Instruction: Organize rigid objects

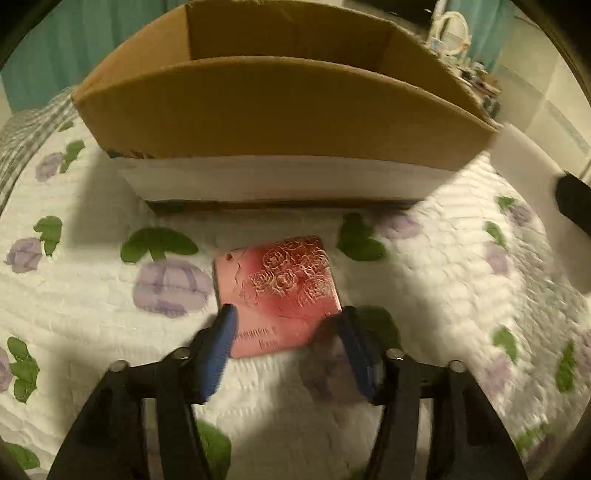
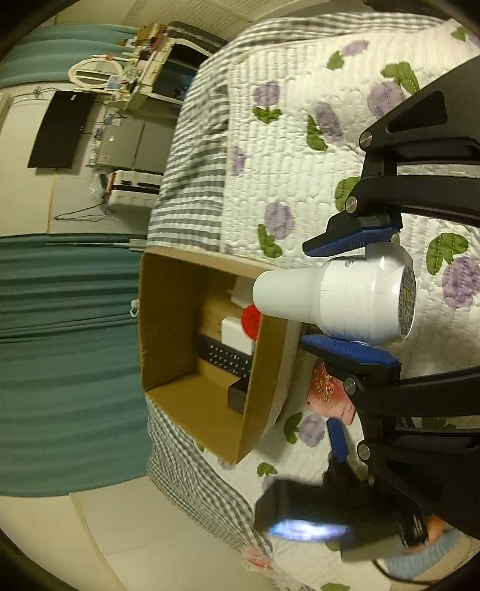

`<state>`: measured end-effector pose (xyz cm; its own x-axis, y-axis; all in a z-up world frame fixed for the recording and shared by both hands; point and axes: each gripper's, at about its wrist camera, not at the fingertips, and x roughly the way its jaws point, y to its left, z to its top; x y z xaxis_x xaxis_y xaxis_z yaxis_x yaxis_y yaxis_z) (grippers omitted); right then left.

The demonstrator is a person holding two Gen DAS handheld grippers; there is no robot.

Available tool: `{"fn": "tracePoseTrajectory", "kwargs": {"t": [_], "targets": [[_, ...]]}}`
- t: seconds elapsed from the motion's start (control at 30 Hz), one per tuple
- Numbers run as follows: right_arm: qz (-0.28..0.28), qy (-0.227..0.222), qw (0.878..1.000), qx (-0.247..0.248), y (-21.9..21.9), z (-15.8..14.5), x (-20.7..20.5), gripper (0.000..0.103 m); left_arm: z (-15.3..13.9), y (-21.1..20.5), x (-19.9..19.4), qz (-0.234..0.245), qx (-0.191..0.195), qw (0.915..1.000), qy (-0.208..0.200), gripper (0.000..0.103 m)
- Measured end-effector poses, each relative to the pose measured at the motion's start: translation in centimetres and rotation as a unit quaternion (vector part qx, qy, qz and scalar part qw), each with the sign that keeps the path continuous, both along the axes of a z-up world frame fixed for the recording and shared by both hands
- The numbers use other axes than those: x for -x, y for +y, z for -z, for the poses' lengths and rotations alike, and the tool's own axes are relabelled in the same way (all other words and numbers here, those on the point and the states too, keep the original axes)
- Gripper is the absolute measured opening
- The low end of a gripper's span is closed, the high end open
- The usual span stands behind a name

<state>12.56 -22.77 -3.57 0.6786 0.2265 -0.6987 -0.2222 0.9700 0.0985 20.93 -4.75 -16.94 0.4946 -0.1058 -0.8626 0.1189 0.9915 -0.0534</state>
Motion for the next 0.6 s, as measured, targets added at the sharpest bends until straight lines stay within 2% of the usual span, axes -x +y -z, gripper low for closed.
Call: {"fn": "tracePoseTrajectory", "kwargs": {"t": [0.1,0.2,0.27,0.43,0.6], "targets": [[0.002,0.010,1.000,-0.009,-0.5,0.7,-0.3,0.044,2.0,-0.6,-1.7,-0.016,-0.010,0.9995,0.026,0.079],[-0.001,0.012,1.000,-0.013,-0.6,0.9,-0.4,0.044,2.4,-1.6,-1.8,-0.012,-0.035,0.9993,0.005,0.076],[0.000,0.012,1.000,-0.013,-0.7,1.0,-0.4,0.044,2.2,-1.7,-1.6,-0.010,-0.035,0.9993,0.000,0.074],[0.004,0.005,1.000,-0.009,-0.6,0.4,0.0,0.044,0.5,-1.3,0.4,-0.007,-0.026,0.9994,-0.024,0.073],[0.005,-0.015,1.000,-0.002,-0.2,-1.2,0.8,0.044,-3.2,-1.1,3.2,0.002,-0.010,0.9979,-0.065,0.073]]}}
